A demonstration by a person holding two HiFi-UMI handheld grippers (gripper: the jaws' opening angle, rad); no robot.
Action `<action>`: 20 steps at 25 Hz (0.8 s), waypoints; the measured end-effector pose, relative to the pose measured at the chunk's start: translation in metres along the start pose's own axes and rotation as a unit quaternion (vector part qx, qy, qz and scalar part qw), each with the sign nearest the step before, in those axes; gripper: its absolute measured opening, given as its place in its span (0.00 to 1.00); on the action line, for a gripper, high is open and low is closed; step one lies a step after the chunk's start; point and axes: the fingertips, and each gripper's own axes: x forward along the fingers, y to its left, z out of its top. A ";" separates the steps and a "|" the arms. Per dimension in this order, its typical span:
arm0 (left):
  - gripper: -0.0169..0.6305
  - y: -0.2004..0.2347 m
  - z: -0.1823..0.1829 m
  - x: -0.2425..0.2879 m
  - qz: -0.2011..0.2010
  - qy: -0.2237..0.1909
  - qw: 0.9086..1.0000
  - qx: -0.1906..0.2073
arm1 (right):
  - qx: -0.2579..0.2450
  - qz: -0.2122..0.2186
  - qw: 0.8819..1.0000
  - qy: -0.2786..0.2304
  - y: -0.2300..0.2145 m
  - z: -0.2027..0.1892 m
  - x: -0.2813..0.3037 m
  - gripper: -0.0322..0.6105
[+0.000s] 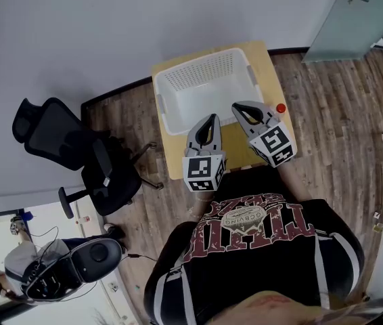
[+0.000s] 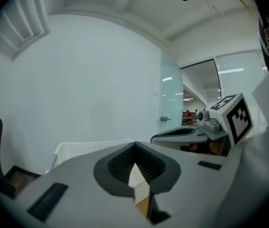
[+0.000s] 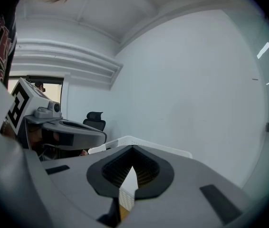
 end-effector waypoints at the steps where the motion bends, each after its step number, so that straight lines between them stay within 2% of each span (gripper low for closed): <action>1: 0.07 0.003 0.000 0.002 0.000 0.001 1.000 -0.001 | 0.000 -0.001 1.000 0.000 -0.001 0.001 0.004 0.07; 11: 0.07 0.029 0.002 0.013 -0.005 0.007 1.000 -0.011 | 0.007 0.004 1.000 0.002 0.000 0.009 0.031 0.07; 20: 0.07 0.024 0.008 0.016 -0.004 0.008 1.000 -0.012 | 0.010 0.003 1.000 0.002 -0.007 0.013 0.026 0.07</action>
